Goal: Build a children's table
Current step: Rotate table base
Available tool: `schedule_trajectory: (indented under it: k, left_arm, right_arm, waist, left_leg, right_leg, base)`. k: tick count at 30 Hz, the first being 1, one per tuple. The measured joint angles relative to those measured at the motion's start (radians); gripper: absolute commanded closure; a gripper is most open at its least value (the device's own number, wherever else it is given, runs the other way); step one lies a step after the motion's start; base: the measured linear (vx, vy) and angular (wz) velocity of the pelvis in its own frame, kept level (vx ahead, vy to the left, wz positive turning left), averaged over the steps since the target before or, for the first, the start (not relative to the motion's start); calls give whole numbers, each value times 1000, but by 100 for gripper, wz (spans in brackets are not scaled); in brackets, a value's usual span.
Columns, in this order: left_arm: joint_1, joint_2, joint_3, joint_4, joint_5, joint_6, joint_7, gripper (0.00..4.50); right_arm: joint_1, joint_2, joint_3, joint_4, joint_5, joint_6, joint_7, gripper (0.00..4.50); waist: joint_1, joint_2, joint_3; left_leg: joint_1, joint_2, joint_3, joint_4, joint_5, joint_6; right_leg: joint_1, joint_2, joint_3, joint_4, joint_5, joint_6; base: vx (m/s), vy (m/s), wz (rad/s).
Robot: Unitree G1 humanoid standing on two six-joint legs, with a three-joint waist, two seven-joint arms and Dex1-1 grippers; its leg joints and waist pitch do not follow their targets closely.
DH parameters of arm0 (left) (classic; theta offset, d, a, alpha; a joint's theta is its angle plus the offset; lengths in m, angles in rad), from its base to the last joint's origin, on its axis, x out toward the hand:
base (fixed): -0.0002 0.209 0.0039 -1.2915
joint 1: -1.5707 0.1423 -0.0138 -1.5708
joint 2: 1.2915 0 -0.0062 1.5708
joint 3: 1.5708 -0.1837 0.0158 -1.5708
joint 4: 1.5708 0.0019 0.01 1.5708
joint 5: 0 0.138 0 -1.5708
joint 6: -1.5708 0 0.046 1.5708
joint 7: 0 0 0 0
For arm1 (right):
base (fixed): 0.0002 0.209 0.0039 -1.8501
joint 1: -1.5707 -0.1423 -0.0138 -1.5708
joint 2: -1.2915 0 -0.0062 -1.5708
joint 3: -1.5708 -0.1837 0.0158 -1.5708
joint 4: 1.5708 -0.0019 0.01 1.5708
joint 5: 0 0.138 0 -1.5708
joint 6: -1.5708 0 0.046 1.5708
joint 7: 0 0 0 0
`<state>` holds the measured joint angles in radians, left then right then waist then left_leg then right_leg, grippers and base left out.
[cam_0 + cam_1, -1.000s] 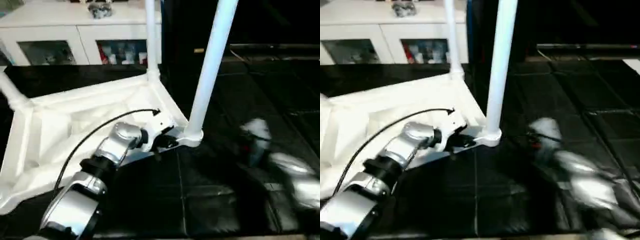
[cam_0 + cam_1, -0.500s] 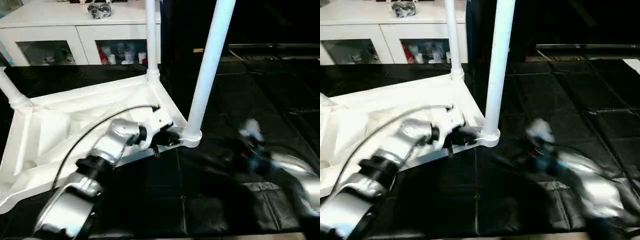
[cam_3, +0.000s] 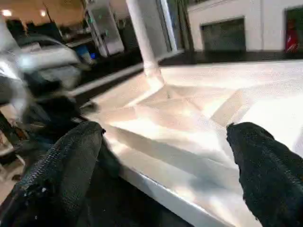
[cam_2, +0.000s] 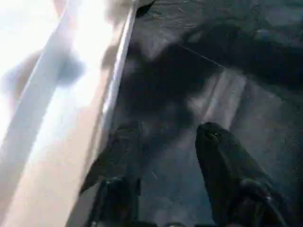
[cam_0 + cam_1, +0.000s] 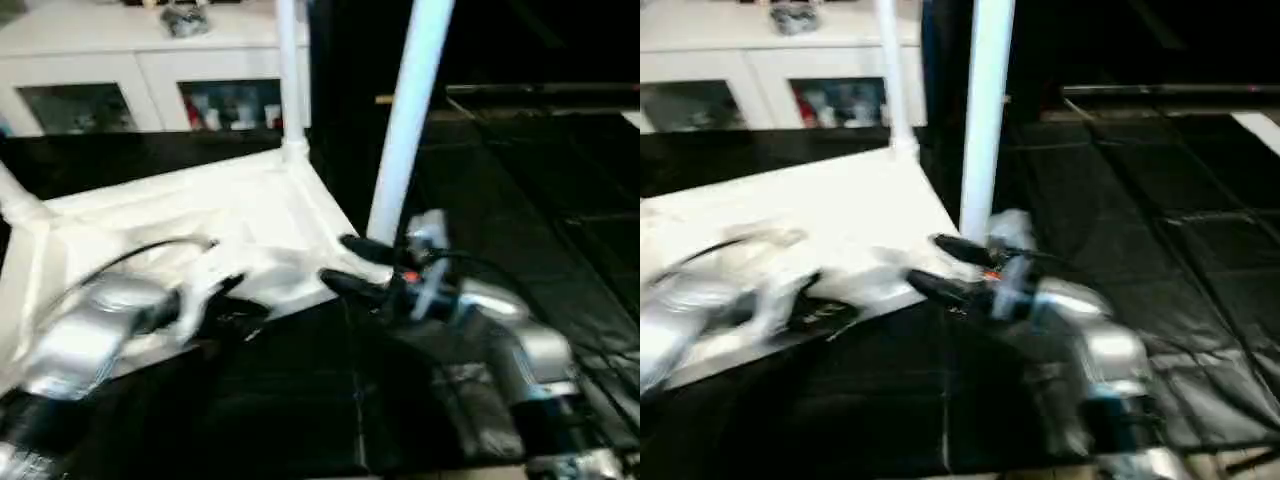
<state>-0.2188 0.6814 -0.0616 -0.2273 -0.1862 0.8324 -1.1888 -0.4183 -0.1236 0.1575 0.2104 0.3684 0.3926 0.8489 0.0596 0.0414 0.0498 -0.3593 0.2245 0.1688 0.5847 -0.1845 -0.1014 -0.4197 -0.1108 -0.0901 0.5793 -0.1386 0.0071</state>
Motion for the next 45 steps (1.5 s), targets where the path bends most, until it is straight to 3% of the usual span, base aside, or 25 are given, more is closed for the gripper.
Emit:
schedule_trajectory:
  k: [4, 10, 15, 18, 24, 28, 34, 40, 45]
  left_arm:
    - [70, 24, 42, -119, -21, 87, 24, 203]
    - [210, 29, 57, -232, -22, 201, 143, 159]
    - [231, 29, 56, -231, 25, 208, 216, 115]
    - [211, 18, 56, -214, 30, 192, 264, 97]
    - [170, -24, 18, -177, 28, 155, 305, 54]
    - [142, -53, -4, -132, 35, 122, 337, 15]
    - [72, -149, -55, -42, 65, 72, 431, 4]
    - [3, -251, -53, 68, 93, -27, 553, 4]
    - [40, -321, 30, 64, 53, -166, 594, 4]
  right_arm:
    - [-88, 87, 100, 118, -143, -70, -139, 0]
    - [-227, 161, 152, 377, -333, -204, -414, 0]
    - [-264, 162, 97, 485, -345, -251, -553, 0]
    - [-298, 141, 92, 576, -381, -304, -617, 0]
    - [-337, 72, 78, 696, -421, -378, -681, 0]
    - [-346, 11, 46, 745, -424, -405, -703, 0]
    - [-358, -116, -20, 842, -417, -456, -718, 0]
    - [-359, -205, -80, 863, -393, -497, -686, 0]
    - [-358, -219, -141, 845, -324, -547, -566, 0]
  waist:
    - [-5, -1, 0]
    - [-14, -10, 0]
    - [-16, -15, -2]
    - [-16, -15, -2]
    - [0, -15, -2]
    - [12, -14, -1]
    - [30, -10, 0]
    - [20, 1, 0]
    - [-9, 4, -1]
  left_leg:
    - [3, -1, 0, 0, 0, 0]
    - [3, -1, -1, -1, 1, -2]
    - [3, -1, -2, 0, 1, -2]
    - [2, -2, -2, 1, 1, -2]
    - [1, -5, -1, 3, 1, -2]
    - [-1, -5, -1, 6, 1, -2]
    - [-8, -5, -2, 10, 1, -1]
    - [-10, 0, -3, 13, 1, -1]
    - [-12, 2, -3, 13, 1, -1]
  right_leg:
    - [2, 0, 2, 0, 0, 0]
    - [2, 2, 3, 1, 0, 0]
    - [3, 3, 5, 1, 0, 0]
    - [3, 3, 7, 1, 0, 0]
    - [3, 10, 26, 9, -1, 0]
    - [3, 10, 29, 16, -4, 1]
    - [3, 10, 31, 17, -4, 1]
    - [2, 15, 31, 17, -3, 1]
    - [0, 17, 30, 17, -4, 1]
  base:
    - [0, 0, 0]
    - [0, 0, 0]
    - [0, 0, 0]
    - [0, 0, 0]
    - [0, 0, 0]
    - [0, 0, 0]
    - [0, 0, 0]
    - [0, 0, 0]
    - [0, 0, 0]
